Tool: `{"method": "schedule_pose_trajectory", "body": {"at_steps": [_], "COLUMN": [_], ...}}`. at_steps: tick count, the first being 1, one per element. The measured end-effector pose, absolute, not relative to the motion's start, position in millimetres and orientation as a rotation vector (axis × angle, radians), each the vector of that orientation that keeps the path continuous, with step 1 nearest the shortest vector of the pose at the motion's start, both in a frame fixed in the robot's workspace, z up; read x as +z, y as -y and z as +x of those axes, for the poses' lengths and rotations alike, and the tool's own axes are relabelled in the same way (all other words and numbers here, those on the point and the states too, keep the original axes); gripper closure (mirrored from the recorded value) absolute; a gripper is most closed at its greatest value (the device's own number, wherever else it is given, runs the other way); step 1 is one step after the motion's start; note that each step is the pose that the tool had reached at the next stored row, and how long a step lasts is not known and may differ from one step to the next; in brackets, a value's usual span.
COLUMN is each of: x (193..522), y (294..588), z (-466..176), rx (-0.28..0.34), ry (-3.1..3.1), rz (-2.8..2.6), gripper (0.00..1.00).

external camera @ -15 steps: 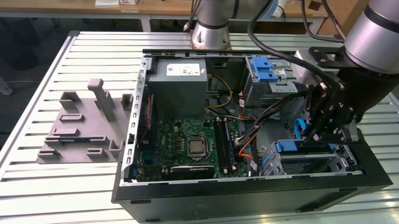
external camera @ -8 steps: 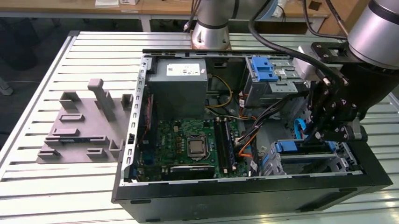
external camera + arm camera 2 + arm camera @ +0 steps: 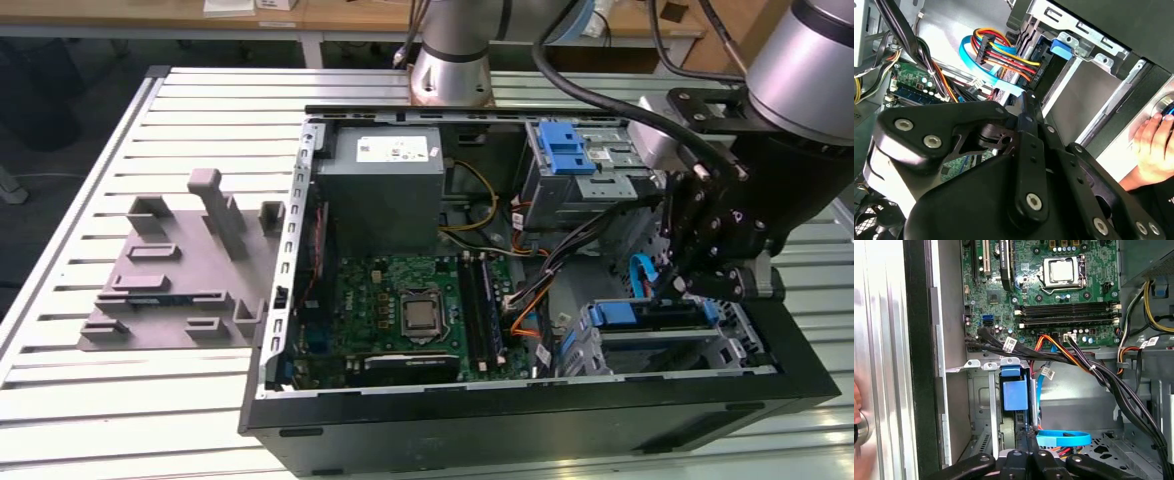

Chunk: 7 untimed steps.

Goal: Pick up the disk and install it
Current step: 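Insert the second disk wire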

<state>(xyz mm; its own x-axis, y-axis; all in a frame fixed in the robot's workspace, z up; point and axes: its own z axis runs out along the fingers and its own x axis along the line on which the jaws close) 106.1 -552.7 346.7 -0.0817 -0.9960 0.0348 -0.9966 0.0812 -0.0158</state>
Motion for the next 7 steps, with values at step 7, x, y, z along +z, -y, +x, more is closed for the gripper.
{"method": "schedule_pose_trajectory", "body": {"at_steps": [7], "x": [347.0], "y": [552.7], "z": [106.1], "rx": [0.055], "ry": [2.299], "rz": [2.119], "gripper": [0.89]}}
